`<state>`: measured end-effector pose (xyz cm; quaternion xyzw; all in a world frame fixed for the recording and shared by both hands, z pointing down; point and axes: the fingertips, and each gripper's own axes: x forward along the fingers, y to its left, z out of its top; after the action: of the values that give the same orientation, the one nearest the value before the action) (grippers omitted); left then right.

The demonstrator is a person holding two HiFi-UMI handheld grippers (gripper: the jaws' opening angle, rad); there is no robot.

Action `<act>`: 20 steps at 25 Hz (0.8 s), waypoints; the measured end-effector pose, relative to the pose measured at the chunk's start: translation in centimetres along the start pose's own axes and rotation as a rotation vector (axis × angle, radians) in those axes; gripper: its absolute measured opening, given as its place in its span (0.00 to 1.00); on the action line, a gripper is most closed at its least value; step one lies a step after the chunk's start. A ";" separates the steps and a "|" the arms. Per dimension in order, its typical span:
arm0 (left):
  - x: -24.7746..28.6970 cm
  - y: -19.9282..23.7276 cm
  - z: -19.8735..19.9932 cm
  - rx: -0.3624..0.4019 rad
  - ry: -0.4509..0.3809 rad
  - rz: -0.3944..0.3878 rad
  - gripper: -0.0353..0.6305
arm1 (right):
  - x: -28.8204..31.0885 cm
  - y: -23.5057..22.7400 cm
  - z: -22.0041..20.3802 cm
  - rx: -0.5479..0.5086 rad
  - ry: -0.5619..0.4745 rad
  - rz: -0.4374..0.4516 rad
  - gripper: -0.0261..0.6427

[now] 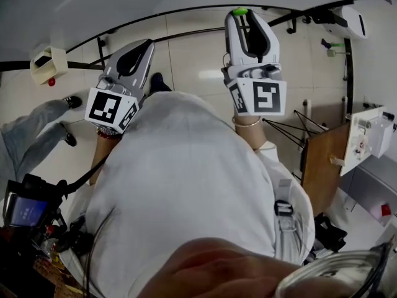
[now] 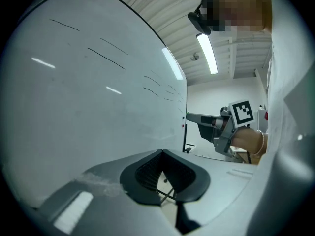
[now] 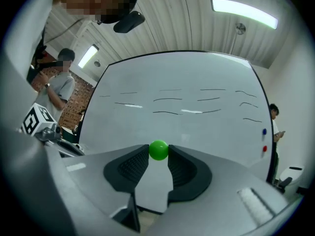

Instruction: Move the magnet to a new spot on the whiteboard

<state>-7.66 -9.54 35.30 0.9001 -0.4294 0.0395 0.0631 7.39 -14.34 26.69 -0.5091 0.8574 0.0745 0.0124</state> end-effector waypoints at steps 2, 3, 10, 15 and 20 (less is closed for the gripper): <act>0.9 -2.2 -0.5 -0.001 0.038 -0.048 0.06 | -1.6 -1.0 -0.6 0.028 0.035 -0.029 0.22; 1.2 -3.2 -0.7 0.001 0.050 -0.072 0.06 | -2.2 -1.4 -0.9 0.034 0.050 -0.039 0.22; 0.4 -3.4 -2.4 -0.069 0.073 -0.045 0.06 | -4.1 -1.2 -0.3 -0.042 0.067 -0.036 0.22; 0.3 -3.5 -2.3 -0.036 0.065 -0.082 0.06 | -5.0 1.0 0.8 -0.099 0.024 -0.036 0.22; 0.8 -3.5 -1.8 -0.007 0.067 -0.105 0.06 | -5.5 1.1 -0.1 -0.041 0.031 -0.039 0.22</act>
<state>-4.45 -7.74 36.88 0.9194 -0.3792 0.0648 0.0826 9.13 -9.03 27.42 -0.5267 0.8458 0.0838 -0.0097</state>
